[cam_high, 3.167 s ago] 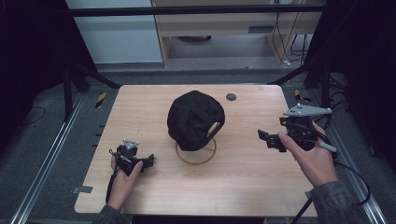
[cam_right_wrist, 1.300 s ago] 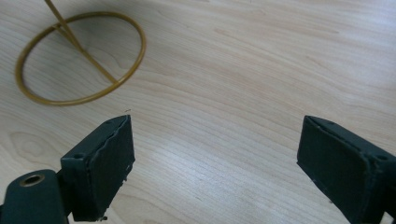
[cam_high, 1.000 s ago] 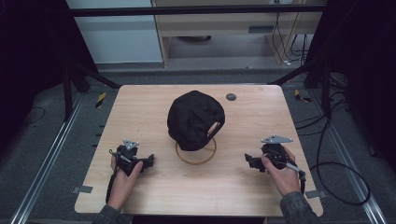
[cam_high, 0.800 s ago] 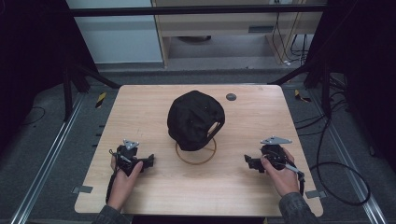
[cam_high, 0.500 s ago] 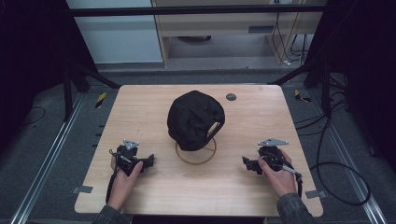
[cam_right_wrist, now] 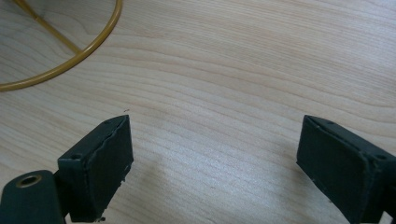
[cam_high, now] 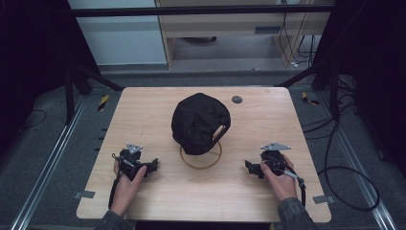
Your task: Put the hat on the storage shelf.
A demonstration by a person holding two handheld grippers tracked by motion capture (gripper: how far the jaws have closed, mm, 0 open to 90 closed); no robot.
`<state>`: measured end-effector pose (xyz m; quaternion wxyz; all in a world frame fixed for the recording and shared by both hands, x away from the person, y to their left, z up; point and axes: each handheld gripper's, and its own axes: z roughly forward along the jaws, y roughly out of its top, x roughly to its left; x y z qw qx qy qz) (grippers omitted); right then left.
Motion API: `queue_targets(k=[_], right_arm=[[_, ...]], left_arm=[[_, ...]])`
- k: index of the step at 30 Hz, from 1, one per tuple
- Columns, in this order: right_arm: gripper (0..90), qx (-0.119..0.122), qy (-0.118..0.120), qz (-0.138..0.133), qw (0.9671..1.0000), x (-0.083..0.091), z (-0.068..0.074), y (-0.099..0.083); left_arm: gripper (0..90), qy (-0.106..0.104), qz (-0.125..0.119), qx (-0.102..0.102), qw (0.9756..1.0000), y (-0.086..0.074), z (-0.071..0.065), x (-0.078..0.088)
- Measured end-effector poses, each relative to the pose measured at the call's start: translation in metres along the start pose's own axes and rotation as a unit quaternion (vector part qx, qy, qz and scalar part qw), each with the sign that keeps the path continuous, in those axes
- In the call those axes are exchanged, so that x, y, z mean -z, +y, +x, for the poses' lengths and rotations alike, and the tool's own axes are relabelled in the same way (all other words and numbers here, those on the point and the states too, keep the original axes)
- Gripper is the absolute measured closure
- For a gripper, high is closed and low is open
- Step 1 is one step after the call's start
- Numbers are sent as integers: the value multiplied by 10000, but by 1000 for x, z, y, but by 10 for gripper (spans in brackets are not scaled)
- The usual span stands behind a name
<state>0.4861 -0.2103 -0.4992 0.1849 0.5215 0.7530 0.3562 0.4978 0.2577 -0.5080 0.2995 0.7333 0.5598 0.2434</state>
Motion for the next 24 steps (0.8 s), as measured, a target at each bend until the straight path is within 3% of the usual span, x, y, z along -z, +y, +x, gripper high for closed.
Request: queue_targets(k=[4, 12, 19, 24], right_arm=[[107, -94, 5, 19, 10000, -4, 1, 0], [90, -13, -101, 59, 9999, -10, 7, -1], [61, 325, -355, 9, 9988, -14, 13, -5], [58, 333, -380, -13, 9987, -14, 14, -6]], left_arm=[[0, -1, 0, 0, 10000, 0, 0, 0], [0, -15, -3, -10, 10000, 0, 1, 0], [0, 10, -5, 37, 10000, 2, 7, -2], [0, 87, -12, 114, 9999, 3, 12, -4]])
